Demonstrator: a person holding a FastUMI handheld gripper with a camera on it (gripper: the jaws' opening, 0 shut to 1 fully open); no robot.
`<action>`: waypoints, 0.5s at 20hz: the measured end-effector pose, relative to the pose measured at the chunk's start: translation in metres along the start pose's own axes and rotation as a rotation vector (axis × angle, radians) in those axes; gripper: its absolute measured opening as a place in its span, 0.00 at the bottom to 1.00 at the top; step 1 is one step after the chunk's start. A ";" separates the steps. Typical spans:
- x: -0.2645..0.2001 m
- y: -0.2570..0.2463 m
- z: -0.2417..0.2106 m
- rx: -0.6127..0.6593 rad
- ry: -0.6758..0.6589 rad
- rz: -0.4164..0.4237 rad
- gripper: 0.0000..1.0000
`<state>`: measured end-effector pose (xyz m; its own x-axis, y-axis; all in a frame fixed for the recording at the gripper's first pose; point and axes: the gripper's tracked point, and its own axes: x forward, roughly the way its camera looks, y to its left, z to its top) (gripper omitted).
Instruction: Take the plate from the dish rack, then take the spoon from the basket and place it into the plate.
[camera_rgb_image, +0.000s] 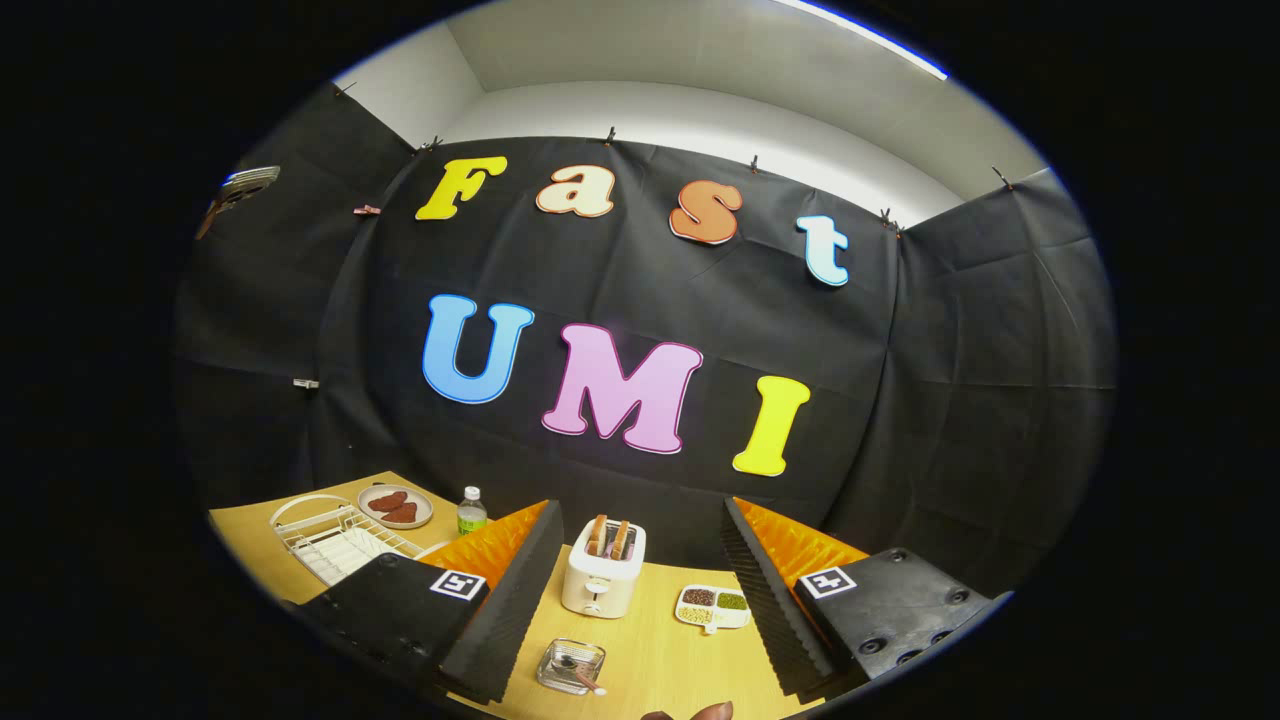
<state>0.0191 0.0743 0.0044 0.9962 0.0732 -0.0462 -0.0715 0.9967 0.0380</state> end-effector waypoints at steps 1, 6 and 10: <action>0.000 0.006 -0.002 0.005 0.008 0.006 0.98; 0.012 0.048 -0.013 0.037 0.088 0.060 0.98; 0.027 0.100 -0.044 0.071 0.247 0.152 0.98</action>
<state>0.0367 0.1774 -0.0369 0.9317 0.2366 -0.2757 -0.2071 0.9694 0.1321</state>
